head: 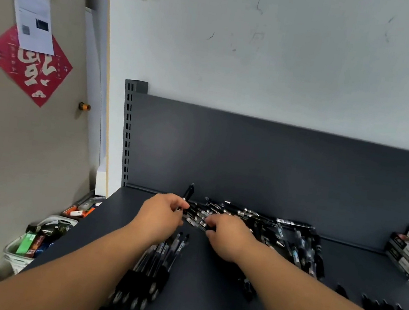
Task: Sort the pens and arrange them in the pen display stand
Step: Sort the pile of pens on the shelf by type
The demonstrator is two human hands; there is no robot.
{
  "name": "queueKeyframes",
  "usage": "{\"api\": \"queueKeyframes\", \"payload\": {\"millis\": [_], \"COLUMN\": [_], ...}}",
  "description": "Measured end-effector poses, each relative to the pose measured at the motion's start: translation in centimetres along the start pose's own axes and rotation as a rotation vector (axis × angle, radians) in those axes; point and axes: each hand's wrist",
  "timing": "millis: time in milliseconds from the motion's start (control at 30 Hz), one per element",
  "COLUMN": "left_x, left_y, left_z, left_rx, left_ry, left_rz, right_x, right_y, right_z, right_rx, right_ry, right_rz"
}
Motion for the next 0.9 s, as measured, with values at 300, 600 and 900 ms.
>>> {"api": "queueKeyframes", "payload": {"millis": [300, 600, 900], "left_x": [1.6, 1.9, 2.2], "left_y": [0.1, 0.2, 0.8], "left_z": [-0.6, -0.7, 0.0], "left_rx": [-0.073, -0.072, -0.075], "left_ry": [-0.1, -0.132, -0.209], "left_rz": [-0.017, -0.016, -0.029], "right_x": [2.1, 2.4, 2.5], "right_y": [1.8, 2.5, 3.2], "right_z": [0.9, 0.1, -0.2], "right_rx": [-0.015, -0.018, 0.094], "right_ry": [-0.064, -0.074, -0.051], "right_rz": [0.116, 0.179, 0.249]}}
Point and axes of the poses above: each hand's wrist, its own y-axis towards the middle knuckle, its own z-axis out of the palm, x = y × z, and after that the axes turned 13 degrees about z, right-handed
